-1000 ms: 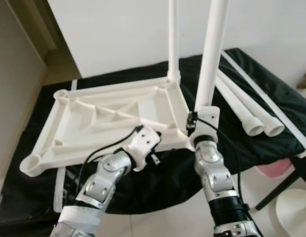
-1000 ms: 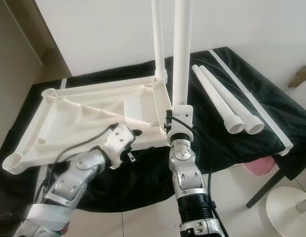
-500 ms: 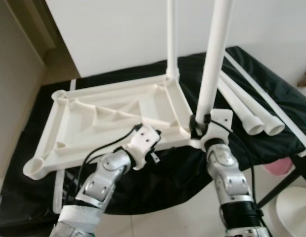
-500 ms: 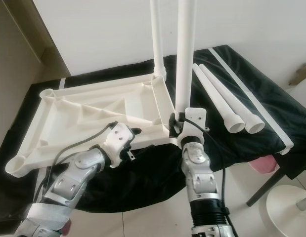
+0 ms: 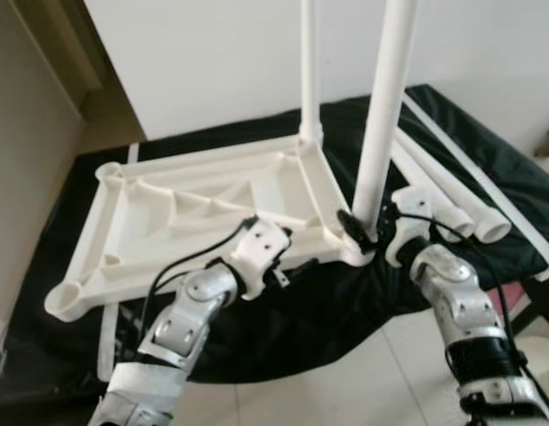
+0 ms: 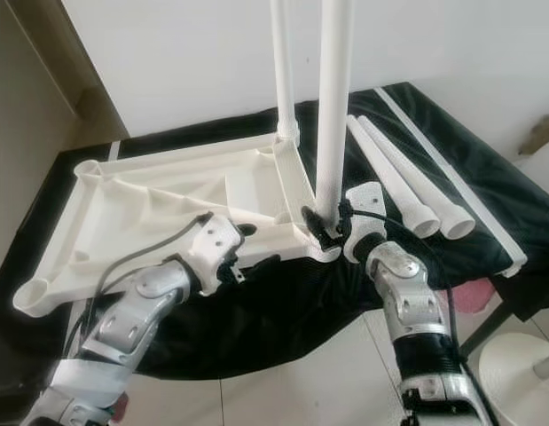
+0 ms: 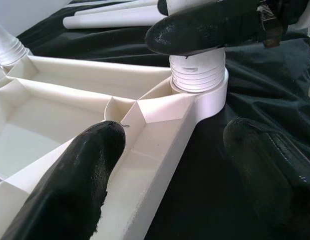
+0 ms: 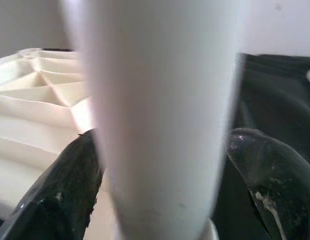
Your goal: Building children table
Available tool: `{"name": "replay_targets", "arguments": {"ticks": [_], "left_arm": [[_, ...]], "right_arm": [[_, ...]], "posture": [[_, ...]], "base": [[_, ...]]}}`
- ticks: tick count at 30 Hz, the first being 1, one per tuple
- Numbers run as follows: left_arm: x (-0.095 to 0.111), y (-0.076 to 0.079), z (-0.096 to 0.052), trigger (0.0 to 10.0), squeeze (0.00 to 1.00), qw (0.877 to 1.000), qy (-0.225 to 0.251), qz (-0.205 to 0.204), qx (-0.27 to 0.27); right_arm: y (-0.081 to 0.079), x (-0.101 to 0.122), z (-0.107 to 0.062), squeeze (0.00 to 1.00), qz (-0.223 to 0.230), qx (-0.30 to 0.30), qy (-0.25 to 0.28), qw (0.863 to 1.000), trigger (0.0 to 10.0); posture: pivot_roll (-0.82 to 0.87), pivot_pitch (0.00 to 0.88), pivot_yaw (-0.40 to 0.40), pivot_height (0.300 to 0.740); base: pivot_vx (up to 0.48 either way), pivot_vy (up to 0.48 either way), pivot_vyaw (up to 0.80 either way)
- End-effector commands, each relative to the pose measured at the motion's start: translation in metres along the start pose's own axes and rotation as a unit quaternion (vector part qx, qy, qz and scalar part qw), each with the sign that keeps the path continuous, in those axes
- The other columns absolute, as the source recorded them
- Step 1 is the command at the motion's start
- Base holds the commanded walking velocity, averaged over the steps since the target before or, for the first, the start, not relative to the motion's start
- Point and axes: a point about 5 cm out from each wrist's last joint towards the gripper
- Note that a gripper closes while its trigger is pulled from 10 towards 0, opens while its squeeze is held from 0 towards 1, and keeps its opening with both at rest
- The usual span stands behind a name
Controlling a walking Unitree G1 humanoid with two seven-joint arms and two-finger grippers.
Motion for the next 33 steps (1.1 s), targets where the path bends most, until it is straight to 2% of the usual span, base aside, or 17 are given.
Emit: {"name": "replay_targets", "arguments": {"ticks": [1,2,4,5,7,8,12,16,20,24,25,26,28,29,31,33], "left_arm": [[-0.001,-0.003,-0.001,10.0,0.0,1.0,-0.007,0.003,0.0],[0.0,-0.003,0.0,10.0,0.0,1.0,-0.006,0.004,0.001],[0.0,-0.003,0.0,10.0,0.0,1.0,-0.005,0.004,0.002],[0.0,-0.003,0.0,10.0,0.0,1.0,-0.004,0.004,0.002],[0.001,-0.003,0.0,10.0,0.0,1.0,-0.004,0.005,0.002],[0.001,-0.003,0.0,10.0,0.0,1.0,-0.004,0.004,0.003],[0.001,-0.003,-0.001,10.0,0.0,1.0,-0.003,0.004,0.004],[-0.001,-0.001,-0.005,10.0,0.0,1.0,-0.007,0.001,0.007],[-0.002,0.0,-0.005,10.0,0.0,1.0,-0.007,0.001,0.004],[-0.001,0.001,-0.004,10.0,0.0,1.0,-0.007,0.001,-0.001],[-0.001,0.001,-0.004,10.0,0.0,1.0,-0.007,0.001,-0.002],[-0.001,0.0,-0.004,10.0,0.0,1.0,-0.007,0.0,-0.001],[-0.001,0.0,-0.004,10.0,0.0,1.0,-0.007,0.0,-0.001],[-0.002,-0.001,-0.005,10.0,0.0,1.0,-0.008,-0.001,0.001],[-0.002,-0.001,-0.005,10.0,0.0,1.0,-0.008,-0.001,0.001],[-0.002,-0.001,-0.004,10.0,0.0,1.0,-0.008,-0.001,0.002]], "right_arm": [[-0.006,0.001,0.008,0.0,-0.009,0.046,-0.002,0.999,10.0],[-0.007,0.003,0.015,0.0,-0.03,0.072,-0.01,0.997,10.0],[-0.006,0.004,0.02,0.0,-0.038,0.078,-0.013,0.996,10.0],[-0.005,0.002,0.022,0.0,-0.038,0.078,-0.021,0.996,9.1],[-0.004,0.001,0.023,0.0,-0.038,0.077,-0.026,0.996,9.1],[-0.003,-0.002,0.023,0.0,-0.043,0.081,-0.034,0.995,0.0],[-0.003,-0.006,0.022,0.0,-0.048,0.086,-0.043,0.994,0.0],[0.002,-0.02,0.011,0.0,-0.043,0.091,-0.07,0.992,0.0],[0.004,-0.023,0.009,0.0,-0.037,0.087,-0.074,0.993,0.0],[0.009,-0.029,0.005,0.0,-0.033,0.057,-0.081,0.995,0.0],[0.01,-0.03,0.004,0.0,-0.032,0.043,-0.081,0.995,4.7],[0.012,-0.032,0.004,0.0,-0.031,0.022,-0.086,0.996,10.0],[0.012,-0.032,0.004,0.0,-0.031,0.022,-0.086,0.996,10.0],[0.01,-0.035,0.003,0.0,-0.027,-0.017,-0.086,0.996,10.0],[0.009,-0.036,0.003,0.0,-0.026,-0.027,-0.085,0.996,10.0],[0.003,-0.035,0.004,0.0,-0.005,-0.061,-0.084,0.995,10.0]], "posture": [[-0.02,0.0,0.119,0.74],[-0.02,0.0,0.118,0.74],[-0.02,0.0,0.116,0.74],[-0.01,0.0,0.112,0.74],[-0.01,0.0,0.112,0.74],[-0.01,0.0,0.112,0.74],[0.0,0.0,0.104,0.74],[-0.01,0.0,0.11,0.74],[-0.01,0.0,0.114,0.74],[-0.02,0.0,0.119,0.74],[-0.02,0.0,0.123,0.74],[-0.02,0.0,0.123,0.74],[-0.02,0.0,0.123,0.74],[-0.03,0.0,0.121,0.74],[-0.03,0.0,0.121,0.74],[-0.03,0.0,0.119,0.74]], "base": [[0.0,0.0,0.0],[0.0,0.0,0.0],[0.0,0.0,0.0],[0.0,0.0,0.0],[0.0,0.0,0.0],[0.0,0.0,0.0],[0.0,0.0,0.0],[0.0,0.0,0.0],[0.0,0.0,0.0],[0.0,0.0,0.0],[0.0,0.0,0.0],[0.0,0.0,0.0],[0.0,0.0,0.0],[0.0,0.0,0.0],[0.0,0.0,0.0],[0.0,0.0,0.0]]}}
Point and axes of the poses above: a point about 5 cm out from each wrist's last joint towards the gripper, its own z axis pointing out of the wrist towards the gripper, its own x axis along the axis of the wrist's last joint, y = z × x, and after that the axes turned 3 degrees about z, right-handed
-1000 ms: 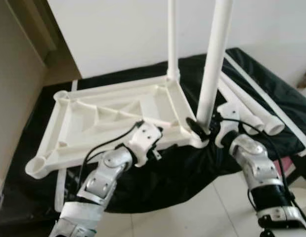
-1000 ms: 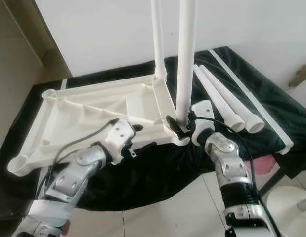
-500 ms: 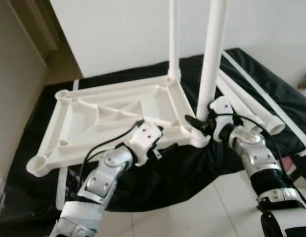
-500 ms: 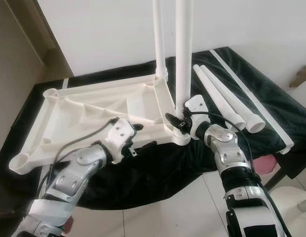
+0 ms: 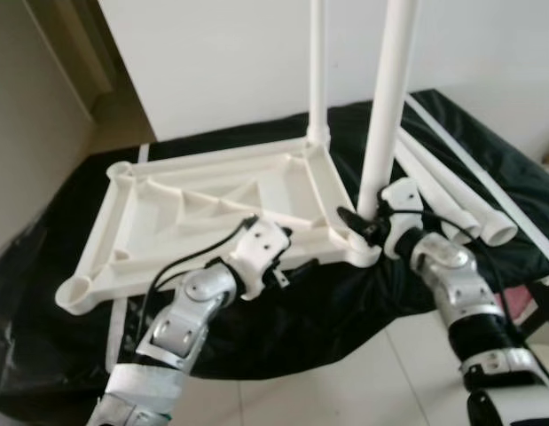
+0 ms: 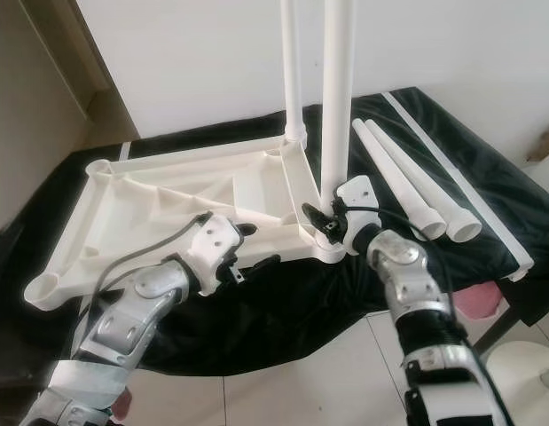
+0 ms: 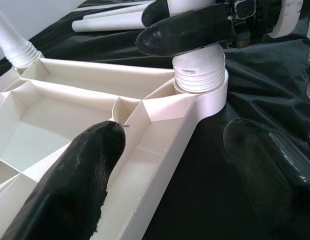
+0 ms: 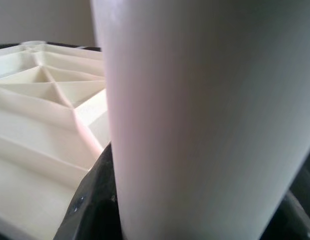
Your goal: Building children table
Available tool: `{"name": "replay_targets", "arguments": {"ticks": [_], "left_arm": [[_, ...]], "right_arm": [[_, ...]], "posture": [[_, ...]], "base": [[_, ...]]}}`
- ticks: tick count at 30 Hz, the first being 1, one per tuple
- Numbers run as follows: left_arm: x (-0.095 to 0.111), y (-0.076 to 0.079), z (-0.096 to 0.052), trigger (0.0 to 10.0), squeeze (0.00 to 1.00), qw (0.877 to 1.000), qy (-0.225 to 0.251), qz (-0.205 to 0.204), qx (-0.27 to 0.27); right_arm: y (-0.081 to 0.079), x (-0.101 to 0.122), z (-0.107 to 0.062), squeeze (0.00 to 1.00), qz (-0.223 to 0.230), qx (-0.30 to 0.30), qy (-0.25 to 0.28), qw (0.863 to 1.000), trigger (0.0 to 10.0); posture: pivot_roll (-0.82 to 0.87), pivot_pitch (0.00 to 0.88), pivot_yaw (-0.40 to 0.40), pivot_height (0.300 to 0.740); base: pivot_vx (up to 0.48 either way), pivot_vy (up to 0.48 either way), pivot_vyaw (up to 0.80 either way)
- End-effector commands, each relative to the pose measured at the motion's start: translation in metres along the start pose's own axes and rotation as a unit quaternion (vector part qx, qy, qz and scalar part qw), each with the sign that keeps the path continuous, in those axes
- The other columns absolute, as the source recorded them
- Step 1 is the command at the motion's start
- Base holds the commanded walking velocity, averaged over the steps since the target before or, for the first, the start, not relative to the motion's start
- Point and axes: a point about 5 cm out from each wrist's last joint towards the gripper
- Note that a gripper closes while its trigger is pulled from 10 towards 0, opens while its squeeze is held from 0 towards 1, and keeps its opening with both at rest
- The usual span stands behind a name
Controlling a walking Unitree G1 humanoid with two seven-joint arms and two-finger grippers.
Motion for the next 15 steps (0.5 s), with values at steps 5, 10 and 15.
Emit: {"name": "replay_targets", "arguments": {"ticks": [5,10,15], "left_arm": [[-0.004,0.001,-0.002,10.0,0.0,1.0,-0.01,-0.006,0.003],[-0.003,0.002,-0.001,10.0,0.0,1.0,-0.008,-0.008,0.003],[-0.002,0.003,0.0,10.0,0.0,1.0,-0.005,-0.008,0.0]], "right_arm": [[-0.009,-0.025,-0.006,0.0,0.049,-0.097,-0.062,0.992,10.0],[-0.018,-0.025,-0.008,0.0,0.074,-0.21,-0.071,0.972,10.0],[-0.036,-0.029,-0.011,0.0,0.123,-0.343,-0.081,0.928,10.0]], "posture": [[-0.03,0.0,0.113,0.74],[-0.03,0.0,0.111,0.74],[-0.03,0.0,0.109,0.74]], "base": [[0.0,0.0,0.0],[0.0,0.0,0.0],[0.0,0.0,0.0]]}}
Point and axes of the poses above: a point about 5 cm out from each wrist's last joint towards the gripper, its own z axis pointing out of the wrist towards the gripper, its own x axis along the axis of the wrist's last joint, y = z × x, and after that the axes turned 3 degrees about z, right-handed
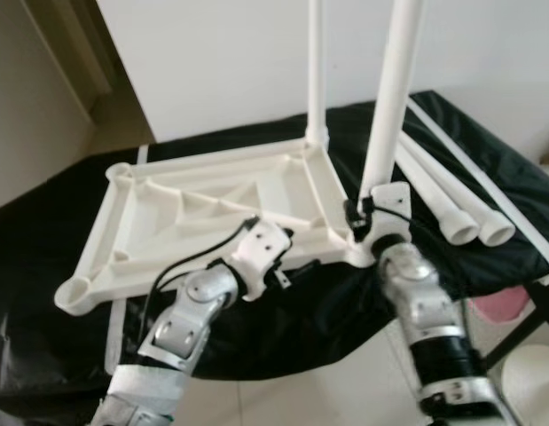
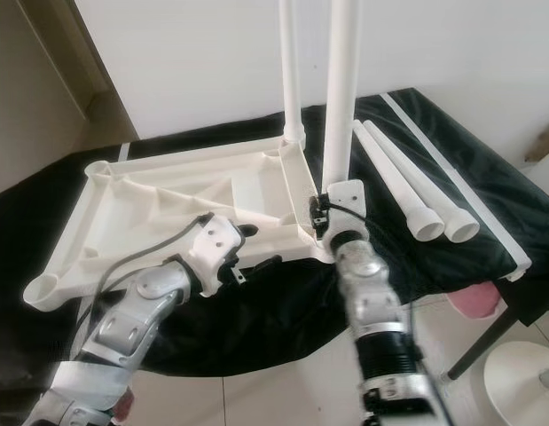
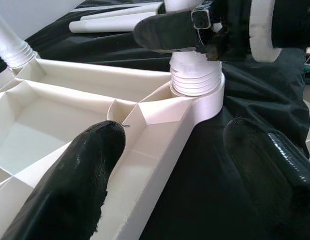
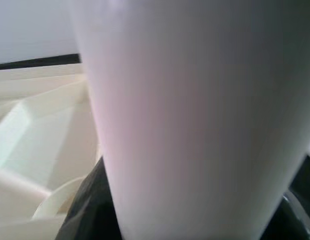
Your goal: Building children table
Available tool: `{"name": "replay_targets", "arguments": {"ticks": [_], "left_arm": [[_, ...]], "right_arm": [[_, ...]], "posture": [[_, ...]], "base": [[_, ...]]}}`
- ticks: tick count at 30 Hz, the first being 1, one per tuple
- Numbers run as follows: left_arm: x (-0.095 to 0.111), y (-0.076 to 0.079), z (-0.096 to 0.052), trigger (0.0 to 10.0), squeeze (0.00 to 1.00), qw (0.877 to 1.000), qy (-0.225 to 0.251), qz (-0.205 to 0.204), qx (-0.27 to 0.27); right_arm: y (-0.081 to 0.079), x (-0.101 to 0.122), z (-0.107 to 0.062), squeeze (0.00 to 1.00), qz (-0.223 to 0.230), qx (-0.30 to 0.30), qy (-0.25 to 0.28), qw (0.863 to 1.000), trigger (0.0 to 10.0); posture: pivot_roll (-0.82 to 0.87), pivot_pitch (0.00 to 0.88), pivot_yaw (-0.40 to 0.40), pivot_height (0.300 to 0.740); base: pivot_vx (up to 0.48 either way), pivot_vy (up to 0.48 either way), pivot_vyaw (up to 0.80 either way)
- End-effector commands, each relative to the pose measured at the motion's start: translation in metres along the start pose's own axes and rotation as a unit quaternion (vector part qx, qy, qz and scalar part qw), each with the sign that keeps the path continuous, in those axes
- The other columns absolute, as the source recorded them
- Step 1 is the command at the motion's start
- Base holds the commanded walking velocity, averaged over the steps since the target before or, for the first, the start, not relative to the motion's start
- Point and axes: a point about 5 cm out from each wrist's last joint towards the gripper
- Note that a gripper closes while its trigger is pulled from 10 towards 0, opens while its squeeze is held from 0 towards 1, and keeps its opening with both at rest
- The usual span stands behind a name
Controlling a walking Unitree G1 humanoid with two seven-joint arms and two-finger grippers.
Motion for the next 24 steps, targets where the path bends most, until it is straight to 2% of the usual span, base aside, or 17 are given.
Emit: {"name": "replay_targets", "arguments": {"ticks": [1,2,4,9,14,22,23,24], "left_arm": [[-0.003,0.001,-0.002,10.0,0.0,1.0,-0.01,-0.002,0.002],[-0.003,0.001,-0.002,10.0,0.0,1.0,-0.009,-0.002,0.001],[-0.003,0.001,-0.001,10.0,0.0,1.0,-0.008,-0.002,-0.001],[-0.002,0.001,0.0,10.0,0.0,1.0,-0.008,0.002,-0.006],[-0.001,0.0,-0.001,10.0,0.0,1.0,-0.007,0.002,-0.004],[0.0,0.001,0.001,10.0,0.0,1.0,-0.004,0.002,-0.009],[0.0,0.001,0.001,10.0,0.0,1.0,-0.004,0.002,-0.009],[0.0,0.001,0.001,10.0,0.0,1.0,-0.004,0.002,-0.009]], "right_arm": [[0.015,-0.032,-0.009,0.0,0.022,-0.075,-0.076,0.994,10.0],[0.005,-0.031,-0.011,0.0,0.025,-0.063,-0.075,0.995,10.0],[-0.003,-0.028,-0.012,0.0,0.031,-0.039,-0.067,0.996,10.0],[0.002,-0.024,-0.01,0.0,0.019,-0.048,-0.067,0.996,10.0],[-0.006,-0.02,-0.011,0.0,0.031,-0.05,-0.064,0.996,10.0],[-0.001,-0.013,-0.01,0.0,0.029,-0.054,-0.041,0.997,10.0],[0.001,-0.011,-0.01,1.0,0.03,-0.055,-0.037,0.997,10.0],[0.001,-0.011,-0.01,1.0,0.03,-0.055,-0.037,0.997,10.0]], "posture": [[-0.03,0.0,0.109,0.74],[-0.03,0.0,0.11,0.74],[-0.03,0.0,0.113,0.74],[-0.03,0.0,0.112,0.74],[-0.03,0.0,0.114,0.74],[-0.03,0.0,0.115,0.74],[-0.04,0.0,0.114,0.74],[-0.04,0.0,0.114,0.74]], "base": [[0.0,0.0,0.0],[0.0,0.0,0.0],[0.0,0.0,0.0],[0.0,0.0,0.0],[0.0,0.0,0.0],[0.0,0.0,0.0],[0.0,0.0,0.0],[0.0,0.0,0.0]]}}
Point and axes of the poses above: a point about 5 cm out from each wrist's last joint towards the gripper, its own z axis pointing out of the wrist towards the gripper, its own x axis along the axis of the wrist's last joint, y = z × x, and after that the axes turned 3 degrees about z, right-handed
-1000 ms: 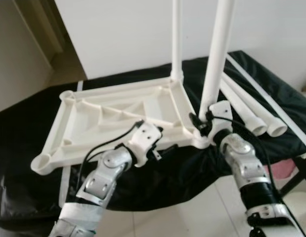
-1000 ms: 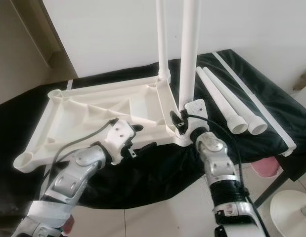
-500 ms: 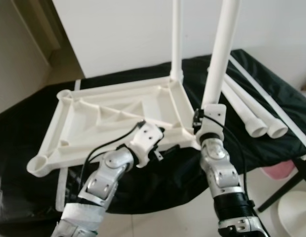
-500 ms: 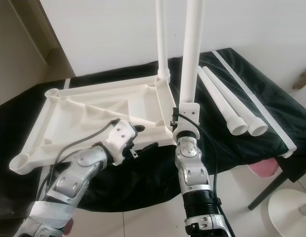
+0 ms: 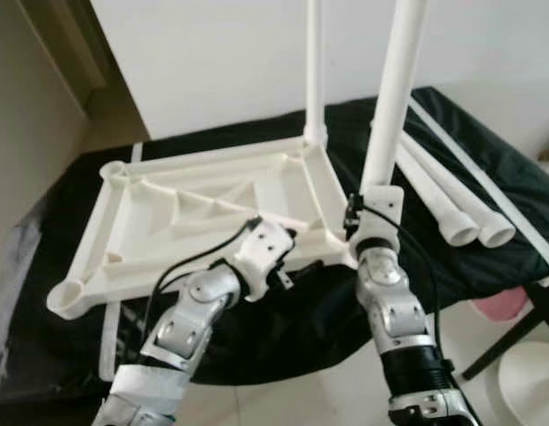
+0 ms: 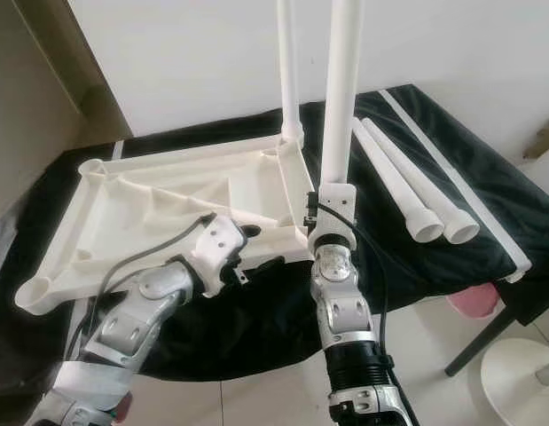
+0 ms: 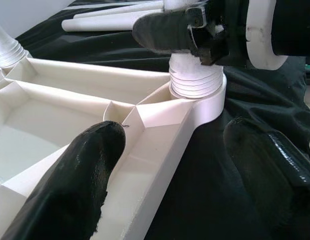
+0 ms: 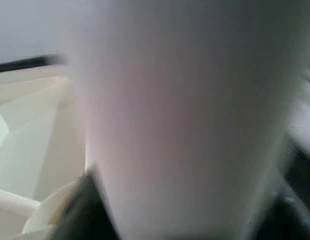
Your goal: Building children table
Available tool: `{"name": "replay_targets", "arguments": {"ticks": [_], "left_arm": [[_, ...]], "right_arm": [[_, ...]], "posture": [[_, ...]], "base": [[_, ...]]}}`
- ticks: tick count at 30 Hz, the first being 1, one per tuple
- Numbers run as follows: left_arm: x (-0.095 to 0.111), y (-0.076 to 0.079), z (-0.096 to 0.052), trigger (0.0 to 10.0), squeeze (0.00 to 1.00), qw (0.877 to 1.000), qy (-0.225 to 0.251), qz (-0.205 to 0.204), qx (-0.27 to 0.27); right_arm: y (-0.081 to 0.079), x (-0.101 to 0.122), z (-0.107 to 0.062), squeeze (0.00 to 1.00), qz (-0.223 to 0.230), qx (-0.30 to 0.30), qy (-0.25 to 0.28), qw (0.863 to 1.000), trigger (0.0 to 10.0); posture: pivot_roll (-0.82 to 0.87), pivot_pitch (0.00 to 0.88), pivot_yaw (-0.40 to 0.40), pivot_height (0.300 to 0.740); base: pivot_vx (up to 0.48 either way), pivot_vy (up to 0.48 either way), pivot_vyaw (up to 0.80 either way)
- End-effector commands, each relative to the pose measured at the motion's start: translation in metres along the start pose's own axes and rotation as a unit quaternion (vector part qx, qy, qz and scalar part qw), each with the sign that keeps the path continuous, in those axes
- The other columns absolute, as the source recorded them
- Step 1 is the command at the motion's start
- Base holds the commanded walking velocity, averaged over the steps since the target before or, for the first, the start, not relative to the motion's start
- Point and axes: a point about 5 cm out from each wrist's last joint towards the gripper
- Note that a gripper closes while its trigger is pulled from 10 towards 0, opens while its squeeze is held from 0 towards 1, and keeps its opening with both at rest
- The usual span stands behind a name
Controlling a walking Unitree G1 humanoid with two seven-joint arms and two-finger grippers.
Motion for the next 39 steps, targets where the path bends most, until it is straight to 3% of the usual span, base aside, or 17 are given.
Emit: {"name": "replay_targets", "arguments": {"ticks": [1,6,11,18,19,21,27,29,36,37,38,39], "left_arm": [[0.0,-0.001,0.0,10.0,0.0,1.0,-0.004,0.003,-0.004],[0.0,-0.001,0.0,10.0,0.0,1.0,-0.004,0.003,-0.004],[0.0,-0.002,0.0,10.0,0.0,1.0,-0.004,0.004,-0.006],[0.001,-0.003,0.001,10.0,0.0,1.0,-0.004,0.005,-0.008],[0.001,-0.003,0.002,10.0,0.0,1.0,-0.004,0.005,-0.009],[0.002,-0.003,0.003,10.0,0.0,1.0,-0.003,0.006,-0.012],[0.003,-0.003,0.005,10.0,0.0,1.0,0.0,0.007,-0.014],[0.004,-0.005,0.004,10.0,0.0,1.0,0.0,0.007,-0.009],[0.004,-0.006,0.001,10.0,0.0,1.0,0.0,0.005,0.002],[0.004,-0.006,0.001,10.0,0.0,1.0,-0.001,0.005,0.005],[0.004,-0.006,0.001,10.0,0.0,1.0,-0.001,0.005,0.005],[0.004,-0.006,0.0,10.0,0.0,1.0,-0.001,0.004,0.01]], "right_arm": [[0.01,-0.015,-0.002,1.0,0.005,-0.018,-0.036,0.999,10.0],[0.022,-0.01,-0.006,1.0,-0.003,-0.007,-0.006,1.0,10.0],[0.043,-0.017,-0.009,1.0,-0.013,0.067,-0.001,0.998,10.0],[0.054,-0.017,-0.008,1.0,-0.019,0.122,-0.005,0.992,10.0],[0.057,-0.016,-0.005,0.0,-0.027,0.148,-0.007,0.989,10.0],[0.056,-0.012,0.0,0.0,-0.057,0.234,-0.008,0.971,10.0],[0.051,-0.007,0.01,0.0,-0.092,0.307,-0.006,0.947,10.0],[0.047,0.001,0.021,0.0,-0.115,0.353,-0.005,0.929,10.0],[0.043,0.004,0.03,0.0,-0.133,0.376,-0.009,0.917,10.0],[0.043,0.002,0.031,0.0,-0.136,0.383,-0.013,0.913,6.2],[0.043,0.002,0.031,0.0,-0.136,0.383,-0.013,0.913,6.2],[0.042,0.0,0.03,0.0,-0.139,0.391,-0.018,0.91,3.6]], "posture": [[-0.04,0.0,0.114,0.74],[-0.04,0.0,0.117,0.74],[-0.05,0.0,0.128,0.74],[-0.06,0.0,0.135,0.74],[-0.06,0.0,0.139,0.74],[-0.07,0.0,0.146,0.74],[-0.06,0.0,0.149,0.74],[-0.05,0.0,0.143,0.74],[-0.03,0.0,0.127,0.74],[-0.01,0.0,0.112,0.74],[-0.01,0.0,0.112,0.74],[-0.01,0.0,0.112,0.74]], "base": [[0.0,0.0,0.0],[0.0,0.0,0.0],[0.0,0.0,0.0],[0.0,0.0,0.0],[0.0,0.0,0.0],[0.0,0.0,0.0],[0.0,0.0,0.0],[0.0,0.0,0.0],[0.0,0.0,0.0],[0.0,0.0,0.0],[0.0,0.0,0.0],[0.0,0.0,0.0]]}}
Point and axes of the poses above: a point about 5 cm out from each wrist's last joint towards the gripper, its own z axis pointing out of the wrist towards the gripper, its own x axis along the axis of the wrist's last joint, y = z × x, and after that the axes turned 3 degrees about z, right-handed
